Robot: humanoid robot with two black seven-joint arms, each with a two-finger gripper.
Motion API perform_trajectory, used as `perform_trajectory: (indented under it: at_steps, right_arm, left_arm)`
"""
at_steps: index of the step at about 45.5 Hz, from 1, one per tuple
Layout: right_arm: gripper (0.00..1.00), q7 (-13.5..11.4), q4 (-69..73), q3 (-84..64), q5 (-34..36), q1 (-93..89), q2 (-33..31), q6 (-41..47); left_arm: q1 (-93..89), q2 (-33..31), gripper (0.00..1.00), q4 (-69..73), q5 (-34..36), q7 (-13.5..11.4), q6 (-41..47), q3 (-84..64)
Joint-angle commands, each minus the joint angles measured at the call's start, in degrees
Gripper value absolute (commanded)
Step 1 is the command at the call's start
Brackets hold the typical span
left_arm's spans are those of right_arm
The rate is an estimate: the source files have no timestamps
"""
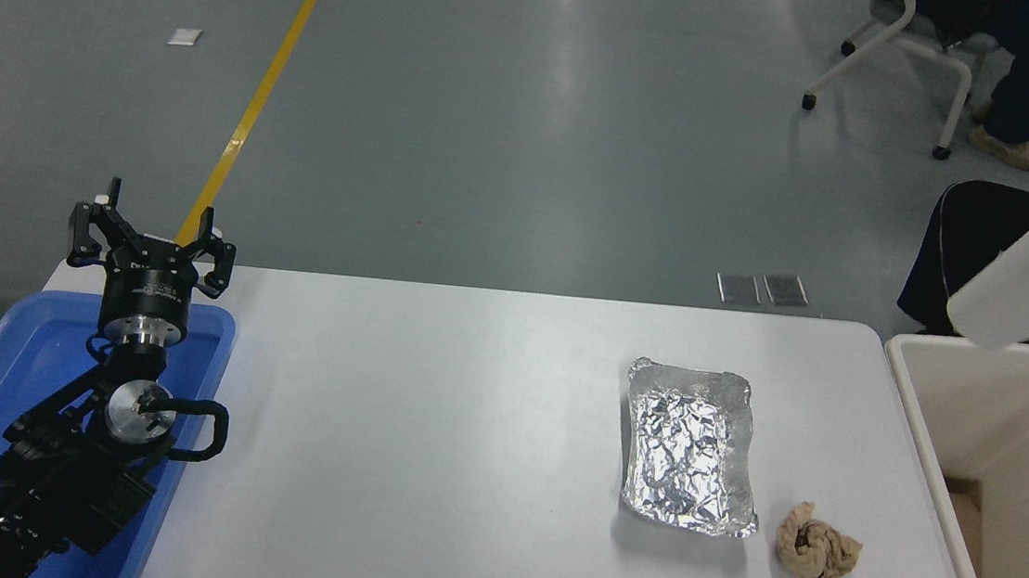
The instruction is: Pick up paper cup place in dustbin
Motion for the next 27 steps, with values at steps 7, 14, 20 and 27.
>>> perform_trajectory:
  at_steps: [7,14,20,27]
  right_arm:
    - [0.00,-0.21,-6.96,1.33,-2.55,-11.39,-2.70,-1.89]
    - [0.00,-0.21,-17.86,9.14,-2.55,-26.50,-4.10,-4.10]
    - [0.00,-0.21,-29.02,20.56,-2.55,-42.49,-4.37,-4.36]
    - [0.00,-0.12,-43.17,33.74,-2.46,-61.04,-3.23,-5.32]
  left_arm:
    - [0.00,0.00,0.99,-0.08,0.01,0.01,-0.07,-0.06]
    - [0.00,0.00,0.99,0.01,0.01,0.01,0.02,0.03]
    - [0.00,0.00,0.99,0.01,-0.08,0.01,0.02,-0.06]
    - [0.00,0.00,0.99,0.01,-0.08,0.01,0.02,-0.06]
